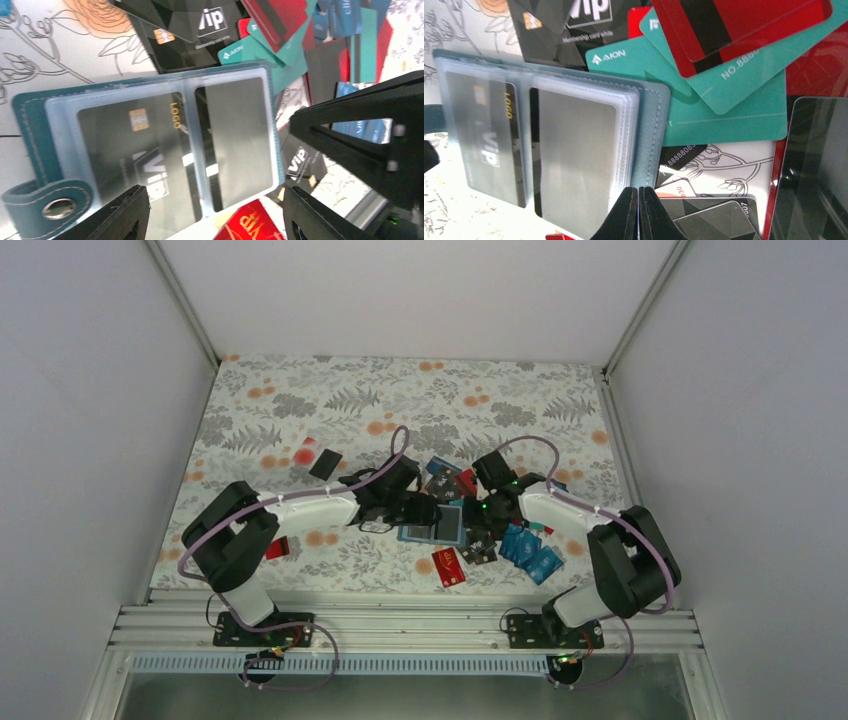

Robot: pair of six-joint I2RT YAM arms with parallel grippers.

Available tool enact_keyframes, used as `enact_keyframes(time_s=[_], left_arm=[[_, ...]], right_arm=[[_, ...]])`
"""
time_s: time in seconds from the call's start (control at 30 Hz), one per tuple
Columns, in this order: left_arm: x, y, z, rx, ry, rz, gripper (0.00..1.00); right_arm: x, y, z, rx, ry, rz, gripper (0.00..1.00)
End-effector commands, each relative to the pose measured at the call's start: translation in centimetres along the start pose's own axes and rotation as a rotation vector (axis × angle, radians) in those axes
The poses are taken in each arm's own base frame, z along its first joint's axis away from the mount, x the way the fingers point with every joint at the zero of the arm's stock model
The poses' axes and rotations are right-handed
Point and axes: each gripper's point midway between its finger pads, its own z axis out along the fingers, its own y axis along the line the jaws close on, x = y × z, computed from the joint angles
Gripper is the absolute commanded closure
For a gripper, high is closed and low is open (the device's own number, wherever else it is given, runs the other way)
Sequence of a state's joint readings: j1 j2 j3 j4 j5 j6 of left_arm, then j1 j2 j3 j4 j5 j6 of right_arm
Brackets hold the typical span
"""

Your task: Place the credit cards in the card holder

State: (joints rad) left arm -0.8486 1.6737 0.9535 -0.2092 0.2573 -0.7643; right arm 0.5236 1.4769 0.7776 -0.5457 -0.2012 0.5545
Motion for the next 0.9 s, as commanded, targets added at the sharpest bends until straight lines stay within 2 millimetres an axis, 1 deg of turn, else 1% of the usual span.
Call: enact_keyframes(time_s=[0.0, 0.17, 0.27, 0.63, 0.87], left_arm=[[0.5, 2.0, 0.0, -0.089, 0.009, 0.034, 0.33], [0.9, 2.6, 1.3, -0.093, 0.04, 0.033, 0.32], [1.0, 3.0, 1.6, -0.11, 0.047, 0.027, 0.3], [1.1, 4.2, 1.3, -0.18, 0.046, 0.021, 0.16], [1.4, 4.3, 1.5, -0.2, 0.059, 0.023, 0.12]], right_arm=[[-1.3, 1.3, -1.4, -0.017, -0.05, -0.045, 0.96], [-1.8, 2.1, -1.3, -0.051, -0.049, -0.061, 0.95], [-1.8, 2.2, -1.0, -0.055, -0.046, -0.064, 0.94], [-1.3, 1.4, 1.0, -0.033, -0.008, -0.061, 0.94], [-0.9, 1.0, 2.0, -0.025, 0.012, -0.055, 0.95]])
